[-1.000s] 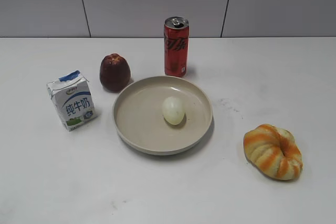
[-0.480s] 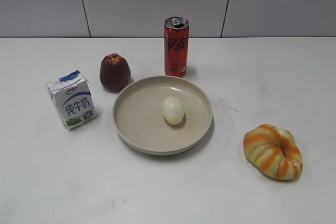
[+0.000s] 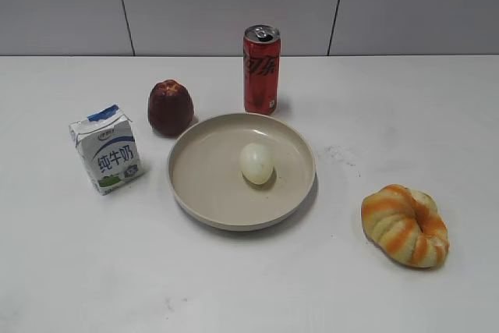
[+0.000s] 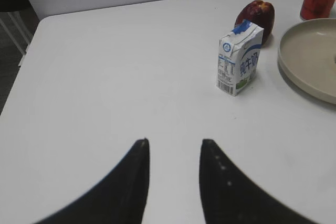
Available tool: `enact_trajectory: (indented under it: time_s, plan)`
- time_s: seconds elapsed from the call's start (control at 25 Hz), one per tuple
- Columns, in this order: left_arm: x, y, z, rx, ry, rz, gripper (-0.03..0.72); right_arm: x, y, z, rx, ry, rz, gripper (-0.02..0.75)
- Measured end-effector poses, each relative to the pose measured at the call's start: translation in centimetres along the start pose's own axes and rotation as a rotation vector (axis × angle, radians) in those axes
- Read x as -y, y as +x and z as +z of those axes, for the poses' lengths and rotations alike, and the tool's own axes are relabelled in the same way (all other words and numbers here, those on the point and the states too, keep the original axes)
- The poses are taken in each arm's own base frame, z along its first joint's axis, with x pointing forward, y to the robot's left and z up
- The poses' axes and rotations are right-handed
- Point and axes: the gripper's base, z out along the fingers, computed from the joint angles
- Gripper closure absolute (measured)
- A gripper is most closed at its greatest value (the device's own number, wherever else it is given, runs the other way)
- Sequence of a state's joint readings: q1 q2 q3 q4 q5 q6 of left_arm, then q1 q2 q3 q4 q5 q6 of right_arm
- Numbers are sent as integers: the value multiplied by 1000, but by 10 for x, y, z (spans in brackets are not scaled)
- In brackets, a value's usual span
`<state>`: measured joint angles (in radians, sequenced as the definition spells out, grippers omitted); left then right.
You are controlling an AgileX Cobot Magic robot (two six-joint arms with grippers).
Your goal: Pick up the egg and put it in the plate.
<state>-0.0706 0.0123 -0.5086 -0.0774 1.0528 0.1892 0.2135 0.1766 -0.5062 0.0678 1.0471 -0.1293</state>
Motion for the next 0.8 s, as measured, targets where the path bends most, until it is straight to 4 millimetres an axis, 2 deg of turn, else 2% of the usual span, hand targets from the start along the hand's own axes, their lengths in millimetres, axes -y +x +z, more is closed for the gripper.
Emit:
enact_trajectory:
  time_s: [0.24,0.8]
  plan:
    - [0,0,0,0,0,0,450,-3,14,-22,164,112,48,143]
    - [0,0,0,0,0,0,450,-4,15,-23,171,164,77,143]
